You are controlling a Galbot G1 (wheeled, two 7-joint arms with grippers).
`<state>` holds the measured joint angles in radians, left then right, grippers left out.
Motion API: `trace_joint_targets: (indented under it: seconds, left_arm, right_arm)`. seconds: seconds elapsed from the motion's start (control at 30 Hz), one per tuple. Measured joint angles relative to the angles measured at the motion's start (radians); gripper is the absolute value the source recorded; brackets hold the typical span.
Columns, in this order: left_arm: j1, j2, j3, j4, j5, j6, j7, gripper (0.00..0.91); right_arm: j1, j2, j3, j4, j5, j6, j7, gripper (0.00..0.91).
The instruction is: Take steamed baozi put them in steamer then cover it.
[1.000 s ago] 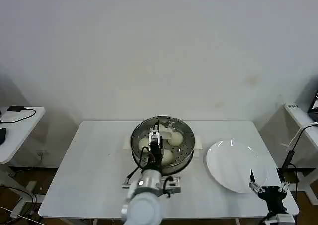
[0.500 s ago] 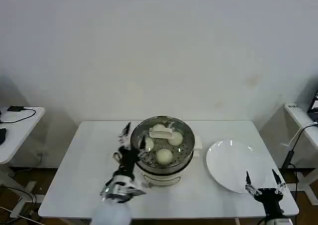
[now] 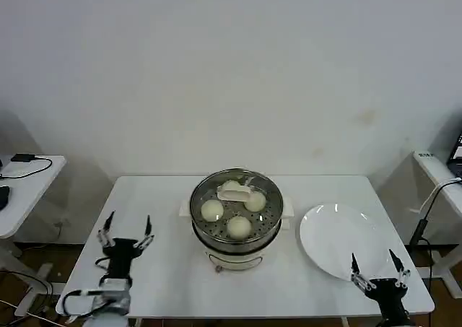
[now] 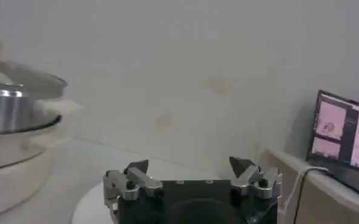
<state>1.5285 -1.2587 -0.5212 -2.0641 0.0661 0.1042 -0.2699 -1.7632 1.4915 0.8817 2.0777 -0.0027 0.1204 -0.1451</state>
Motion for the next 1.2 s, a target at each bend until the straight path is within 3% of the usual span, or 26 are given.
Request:
trace_joint_targets:
  seconds: [0.3,0.8,1.2]
  left_arm:
    - [0.076,0.015,-0.070,-0.011,-0.148,-0.012,0.010,0.907]
    - [0.122,0.008,-0.118,0.005,-0.217,-0.012,0.063,0.907]
    - [0.150,-0.009,-0.112,0.013,-0.222,-0.001,0.087,0.907]
  right_arm:
    - [-0.006,-0.005,-0.019,0.005,0.010,-0.007,-0.002,0.907]
    - [-0.006,-0.018,-0.049,-0.011,0.013,-0.007,-0.008,0.907]
    - [-0.053,-0.065,-0.080,0.023,0.102,-0.095,-0.005,0.907]
